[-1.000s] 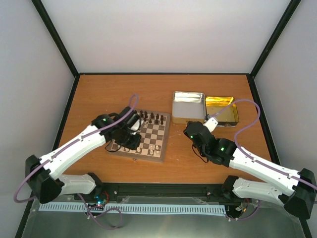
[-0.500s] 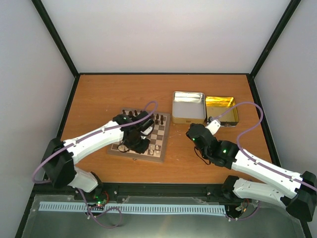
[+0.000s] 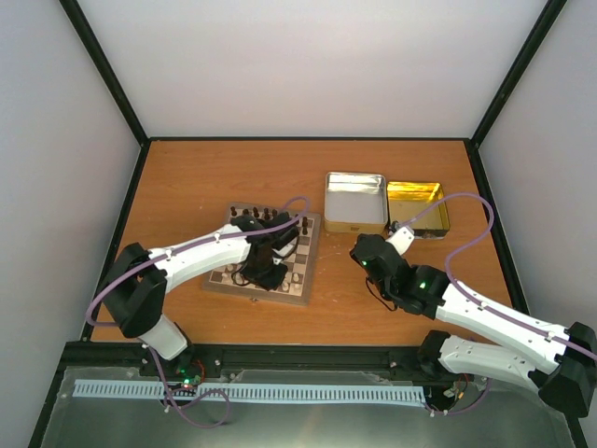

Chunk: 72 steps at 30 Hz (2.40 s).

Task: Set up the chess pieces on the board
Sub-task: Place the chess piece on the chessboard.

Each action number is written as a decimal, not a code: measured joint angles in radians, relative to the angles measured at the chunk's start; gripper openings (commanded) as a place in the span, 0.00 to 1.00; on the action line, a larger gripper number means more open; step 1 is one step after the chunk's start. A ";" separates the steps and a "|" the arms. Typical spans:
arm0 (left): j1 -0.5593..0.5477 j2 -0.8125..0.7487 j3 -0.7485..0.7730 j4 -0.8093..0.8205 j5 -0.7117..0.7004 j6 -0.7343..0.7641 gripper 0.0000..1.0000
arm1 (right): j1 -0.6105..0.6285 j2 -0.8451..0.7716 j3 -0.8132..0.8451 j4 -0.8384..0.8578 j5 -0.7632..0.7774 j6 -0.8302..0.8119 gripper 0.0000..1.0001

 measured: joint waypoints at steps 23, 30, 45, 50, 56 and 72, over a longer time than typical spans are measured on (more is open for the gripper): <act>0.000 0.044 0.010 0.031 -0.035 0.010 0.41 | 0.000 -0.014 -0.005 0.000 -0.008 0.000 0.04; 0.000 -0.010 0.045 0.046 -0.062 0.000 0.40 | 0.000 -0.009 -0.011 0.040 -0.038 -0.071 0.03; 0.119 -0.475 0.000 0.294 -0.099 -0.146 0.54 | -0.001 -0.037 -0.117 0.473 -0.370 -0.735 0.03; 0.140 -0.565 -0.054 0.408 -0.026 -0.201 0.57 | -0.002 -0.001 -0.121 0.601 -0.500 -0.896 0.03; 0.163 -0.575 -0.104 0.492 0.115 -0.240 0.64 | -0.002 0.111 -0.114 0.724 -0.713 -1.074 0.03; 0.356 -0.612 -0.173 0.573 0.362 -0.285 0.65 | -0.005 0.395 -0.019 0.926 -0.822 -1.214 0.07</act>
